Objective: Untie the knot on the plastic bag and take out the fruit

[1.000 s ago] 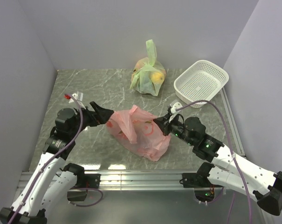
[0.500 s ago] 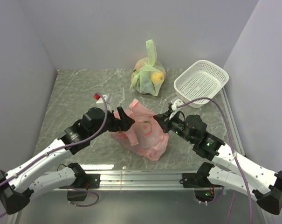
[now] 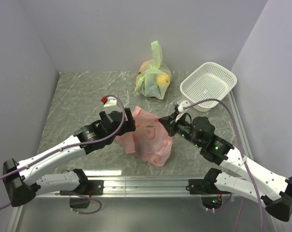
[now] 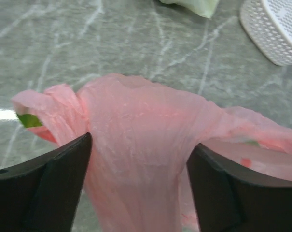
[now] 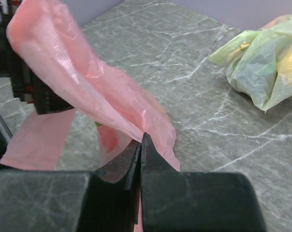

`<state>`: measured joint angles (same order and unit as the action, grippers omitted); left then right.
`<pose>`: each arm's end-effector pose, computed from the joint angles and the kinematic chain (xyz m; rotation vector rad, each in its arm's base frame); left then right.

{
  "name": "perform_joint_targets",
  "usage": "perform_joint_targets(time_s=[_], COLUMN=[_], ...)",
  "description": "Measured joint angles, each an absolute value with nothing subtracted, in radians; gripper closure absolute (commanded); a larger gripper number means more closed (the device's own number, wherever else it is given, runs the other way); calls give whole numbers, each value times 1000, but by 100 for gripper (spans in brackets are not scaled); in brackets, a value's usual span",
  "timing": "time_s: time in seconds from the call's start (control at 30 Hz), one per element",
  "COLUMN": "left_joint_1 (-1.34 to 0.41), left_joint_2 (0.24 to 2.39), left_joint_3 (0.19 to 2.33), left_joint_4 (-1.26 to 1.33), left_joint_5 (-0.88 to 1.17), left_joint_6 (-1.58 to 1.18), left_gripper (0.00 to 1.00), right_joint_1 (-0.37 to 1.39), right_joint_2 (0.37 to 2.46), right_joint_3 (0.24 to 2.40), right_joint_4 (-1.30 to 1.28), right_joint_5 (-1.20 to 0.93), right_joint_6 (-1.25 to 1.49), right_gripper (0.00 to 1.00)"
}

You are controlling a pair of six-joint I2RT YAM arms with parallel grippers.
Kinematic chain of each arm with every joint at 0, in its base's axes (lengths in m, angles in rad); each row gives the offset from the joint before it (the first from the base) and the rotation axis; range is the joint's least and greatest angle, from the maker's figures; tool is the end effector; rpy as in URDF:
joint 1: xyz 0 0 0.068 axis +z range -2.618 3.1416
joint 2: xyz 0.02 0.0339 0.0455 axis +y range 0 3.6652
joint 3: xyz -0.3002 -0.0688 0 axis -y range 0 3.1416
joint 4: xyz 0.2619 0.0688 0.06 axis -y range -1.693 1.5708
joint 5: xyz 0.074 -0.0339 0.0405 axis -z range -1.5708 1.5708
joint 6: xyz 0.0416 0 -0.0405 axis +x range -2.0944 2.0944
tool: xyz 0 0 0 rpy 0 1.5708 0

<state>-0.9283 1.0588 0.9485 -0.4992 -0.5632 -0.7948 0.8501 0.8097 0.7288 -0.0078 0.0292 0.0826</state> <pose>0.1552 -0.1703 0.3435 -0.1744 2.0978 -0.4315 0.1289 0.1449 0.3593 -0.6171 1.5892 0.6791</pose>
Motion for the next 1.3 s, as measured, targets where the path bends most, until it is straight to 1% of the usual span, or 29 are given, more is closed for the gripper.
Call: perform_joint_targets(time_s=[0.07,0.1,0.17,0.2,0.27,0.3,0.43,0.53,0.63,0.73,0.87,1.0,1.07,1.1,1.17,1.2,1.23,1.27,1.3], left_joint_1=[-929,-929,-929,-925,-893,-860,-669,-580,-514,-477,-459,-454,-453,-452,-448,-439,-427,-419,-413], left_joint_2=[1071,1074,1074,1073,1070,1068,1056,1059,1078,1075,1043,979,950,937,912,896,878,866,855], left_joint_3=[949,949,949,949,951,952,978,1043,1151,1222,1206,1056,975,936,889,871,860,857,857], left_joint_4=[-513,-520,-528,-529,-524,-518,-448,-445,-462,-459,-461,-455,-466,-477,-501,-515,-530,-538,-544], left_joint_5=[-607,-628,-663,-677,-677,-662,-499,-391,-333,-309,-279,-169,-103,-66,-25,-9,6,19,33], left_joint_6=[-809,-814,-821,-816,-803,-790,-709,-637,-573,-523,-493,-486,-487,-489,-494,-496,-502,-512,-519], left_gripper=[33,52,70,84,97,100,99,100,99,99,99,100,100,99,100,99,100,99,100], right_joint_1=[850,850,850,850,839,825,743,688,653,629,599,562,556,555,552,544,538,538,542], right_joint_2=[810,810,810,810,810,811,858,941,1039,1094,1122,1122,1120,1118,1107,1092,1074,1050,1023], right_joint_3=[733,733,733,733,733,733,738,796,910,983,990,884,807,779,729,711,701,697,697], right_joint_4=[-12,-12,-12,-12,-9,-6,59,84,119,181,244,283,276,266,223,197,162,125,94], right_joint_5=[30,34,47,58,81,83,47,10,-16,-39,-71,-84,-84,-84,-70,-57,-35,-13,8], right_joint_6=[84,85,85,85,91,99,147,163,166,167,176,217,241,251,265,265,260,255,246], right_gripper=[100,100,100,100,100,100,100,100,100,100,100,100,95,87,77,65,59,55,48])
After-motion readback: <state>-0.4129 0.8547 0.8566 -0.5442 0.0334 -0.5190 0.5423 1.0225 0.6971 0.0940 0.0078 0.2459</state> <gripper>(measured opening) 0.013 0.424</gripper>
